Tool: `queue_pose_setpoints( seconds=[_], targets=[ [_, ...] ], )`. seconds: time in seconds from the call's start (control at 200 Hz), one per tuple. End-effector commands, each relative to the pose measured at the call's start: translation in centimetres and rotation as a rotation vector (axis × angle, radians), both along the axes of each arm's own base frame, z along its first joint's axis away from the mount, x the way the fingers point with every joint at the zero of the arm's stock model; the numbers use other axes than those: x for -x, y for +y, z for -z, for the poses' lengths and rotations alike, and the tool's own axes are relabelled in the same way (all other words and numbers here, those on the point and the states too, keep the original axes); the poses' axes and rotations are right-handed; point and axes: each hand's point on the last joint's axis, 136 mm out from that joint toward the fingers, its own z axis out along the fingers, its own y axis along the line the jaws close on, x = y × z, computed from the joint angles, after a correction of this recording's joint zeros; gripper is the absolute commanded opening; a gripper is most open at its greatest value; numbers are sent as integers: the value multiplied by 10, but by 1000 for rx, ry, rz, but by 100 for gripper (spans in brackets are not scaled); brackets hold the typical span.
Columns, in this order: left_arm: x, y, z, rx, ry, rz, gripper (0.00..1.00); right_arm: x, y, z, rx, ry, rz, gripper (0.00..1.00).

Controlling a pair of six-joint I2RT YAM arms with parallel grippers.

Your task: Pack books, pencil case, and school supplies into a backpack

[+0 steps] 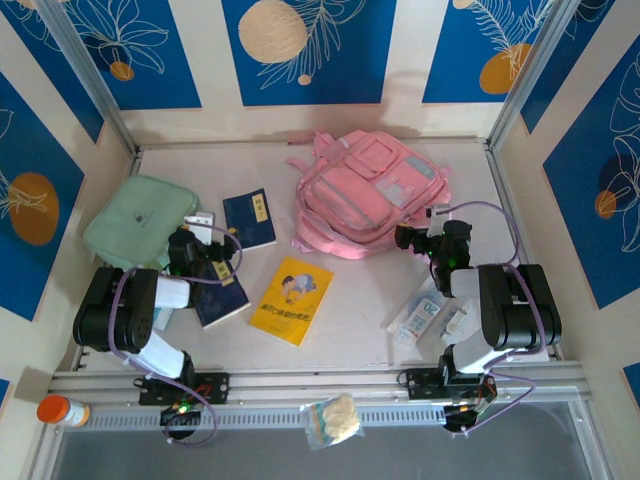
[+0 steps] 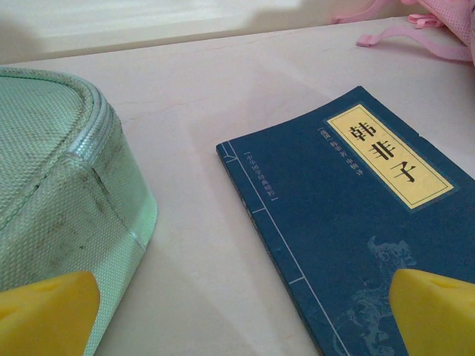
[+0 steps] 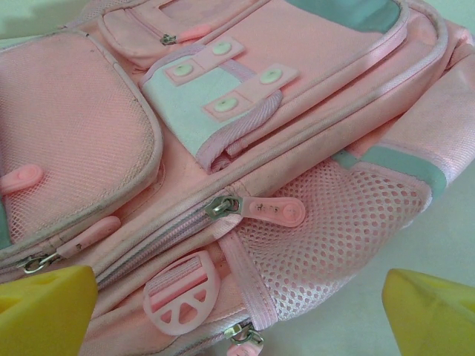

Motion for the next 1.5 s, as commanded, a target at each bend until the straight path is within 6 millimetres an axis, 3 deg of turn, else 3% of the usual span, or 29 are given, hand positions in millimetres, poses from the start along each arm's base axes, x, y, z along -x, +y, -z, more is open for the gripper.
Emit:
queue_pose_setpoints(
  seconds=[0.0, 0.985, 1.296, 1.496],
  targets=[
    [-4, 1, -5, -2, -17, 13, 99, -6, 2, -13, 9, -49, -18, 99],
    [-1, -5, -8, 0, -30, 50, 100, -7, 4, -18, 12, -39, -29, 99],
    [14, -14, -42, 6, -59, 108, 99, 1, -6, -44, -21, -9, 42, 99],
    [24, -7, -87, 142, -81, 25, 99, 9, -9, -77, -174, 5, 94, 99]
  ],
)
